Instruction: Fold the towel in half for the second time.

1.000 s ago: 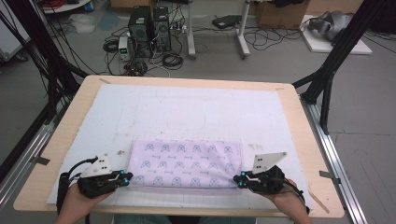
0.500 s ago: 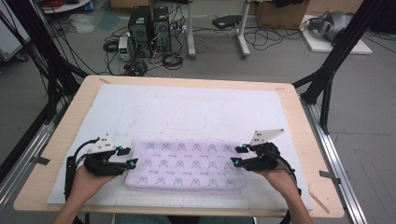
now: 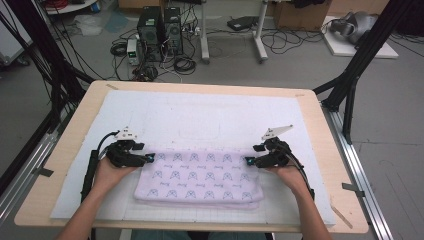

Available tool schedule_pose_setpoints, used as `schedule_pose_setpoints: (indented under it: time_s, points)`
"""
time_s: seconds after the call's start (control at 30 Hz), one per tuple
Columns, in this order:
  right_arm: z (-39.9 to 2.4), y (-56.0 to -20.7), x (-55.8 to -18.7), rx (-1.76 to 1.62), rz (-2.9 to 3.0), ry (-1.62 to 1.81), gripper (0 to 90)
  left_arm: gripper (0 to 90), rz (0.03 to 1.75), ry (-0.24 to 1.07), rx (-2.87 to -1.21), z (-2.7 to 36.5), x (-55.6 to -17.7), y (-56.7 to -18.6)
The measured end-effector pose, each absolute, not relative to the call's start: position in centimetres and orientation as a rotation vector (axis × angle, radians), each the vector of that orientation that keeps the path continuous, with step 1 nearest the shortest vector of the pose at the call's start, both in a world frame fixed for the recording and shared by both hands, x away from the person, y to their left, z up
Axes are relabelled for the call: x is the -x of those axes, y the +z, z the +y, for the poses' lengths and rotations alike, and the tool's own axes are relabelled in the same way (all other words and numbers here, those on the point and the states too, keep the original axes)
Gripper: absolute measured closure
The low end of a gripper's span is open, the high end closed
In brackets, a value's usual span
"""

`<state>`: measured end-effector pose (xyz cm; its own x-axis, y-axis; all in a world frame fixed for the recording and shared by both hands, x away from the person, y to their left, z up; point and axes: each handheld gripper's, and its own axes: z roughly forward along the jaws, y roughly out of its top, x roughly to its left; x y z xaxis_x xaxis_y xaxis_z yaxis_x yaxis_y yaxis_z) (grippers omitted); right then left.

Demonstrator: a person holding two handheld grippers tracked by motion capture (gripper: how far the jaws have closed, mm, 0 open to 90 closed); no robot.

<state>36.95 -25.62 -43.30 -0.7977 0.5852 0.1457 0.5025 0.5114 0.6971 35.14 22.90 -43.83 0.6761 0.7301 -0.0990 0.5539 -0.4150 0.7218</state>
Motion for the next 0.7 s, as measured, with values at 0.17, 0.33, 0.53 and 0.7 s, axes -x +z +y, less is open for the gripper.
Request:
schedule_pose_setpoints:
  time_s: [0.17, 0.33, 0.53, 0.7]
  points:
    - [-24.7, -43.7, -36.7, -0.892, 2.71, 1.139, 64.7, 62.5, 0.912, 0.274, -2.139, 22.5, -34.8, -43.9]
    - [-24.5, -42.8, -36.8, -0.85, 2.723, 1.132, 78.4, 80.9, 0.894, 0.338, -2.116, 22.5, -34.7, -43.3]
    - [-24.4, -40.4, -38.4, -0.85, 2.616, 1.119, 78.9, 81.5, 0.937, 0.428, -2.029, 22.3, -36.5, -41.8]
    - [-24.5, -38.8, -40.6, -0.879, 2.55, 1.111, 78.9, 81.6, 0.952, 0.496, -1.993, 21.9, -38.9, -39.8]
